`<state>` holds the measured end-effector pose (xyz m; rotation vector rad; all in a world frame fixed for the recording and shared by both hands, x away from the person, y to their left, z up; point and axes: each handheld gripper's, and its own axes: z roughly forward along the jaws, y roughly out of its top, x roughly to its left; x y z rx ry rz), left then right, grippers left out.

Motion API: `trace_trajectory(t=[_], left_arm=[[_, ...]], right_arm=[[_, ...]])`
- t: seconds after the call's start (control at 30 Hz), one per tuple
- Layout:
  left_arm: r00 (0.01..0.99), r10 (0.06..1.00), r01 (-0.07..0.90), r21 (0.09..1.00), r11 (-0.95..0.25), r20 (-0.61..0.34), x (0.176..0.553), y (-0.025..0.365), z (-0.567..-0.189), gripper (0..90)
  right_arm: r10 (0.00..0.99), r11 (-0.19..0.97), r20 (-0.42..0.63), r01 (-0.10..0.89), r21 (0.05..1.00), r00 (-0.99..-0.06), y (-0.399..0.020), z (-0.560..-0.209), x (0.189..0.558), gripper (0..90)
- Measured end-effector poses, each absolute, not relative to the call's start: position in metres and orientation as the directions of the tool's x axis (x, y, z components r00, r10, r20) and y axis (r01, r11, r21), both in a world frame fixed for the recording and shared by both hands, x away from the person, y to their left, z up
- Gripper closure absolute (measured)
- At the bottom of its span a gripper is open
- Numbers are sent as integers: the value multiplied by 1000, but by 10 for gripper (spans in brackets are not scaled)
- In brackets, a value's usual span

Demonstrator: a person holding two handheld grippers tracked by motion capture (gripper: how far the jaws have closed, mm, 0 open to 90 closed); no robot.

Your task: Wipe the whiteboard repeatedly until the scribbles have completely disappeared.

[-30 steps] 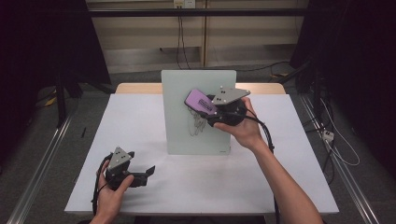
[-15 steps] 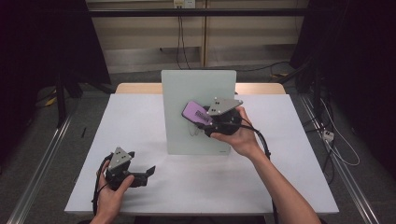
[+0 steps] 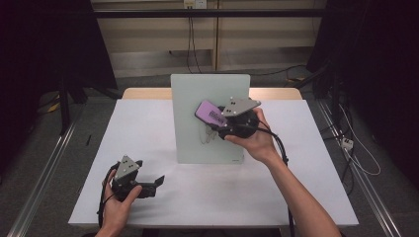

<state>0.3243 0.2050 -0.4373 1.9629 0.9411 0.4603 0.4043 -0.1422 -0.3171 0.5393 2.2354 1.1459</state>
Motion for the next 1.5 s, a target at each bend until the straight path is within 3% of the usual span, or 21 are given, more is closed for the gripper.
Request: trace_trajectory(t=[0.27,0.47,1.5], left_arm=[[647,761,433,841,-324,-40,324,205,-437,51],[645,763,434,840,-326,-37,325,204,-438,51],[645,762,440,838,-323,-45,325,203,-438,51]], right_arm=[[628,522,-313,86,849,-712,-156,-291,410,418],[635,524,-325,82,848,-701,-153,-292,410,418],[515,624,-312,99,775,-799,-118,-362,391,418]])
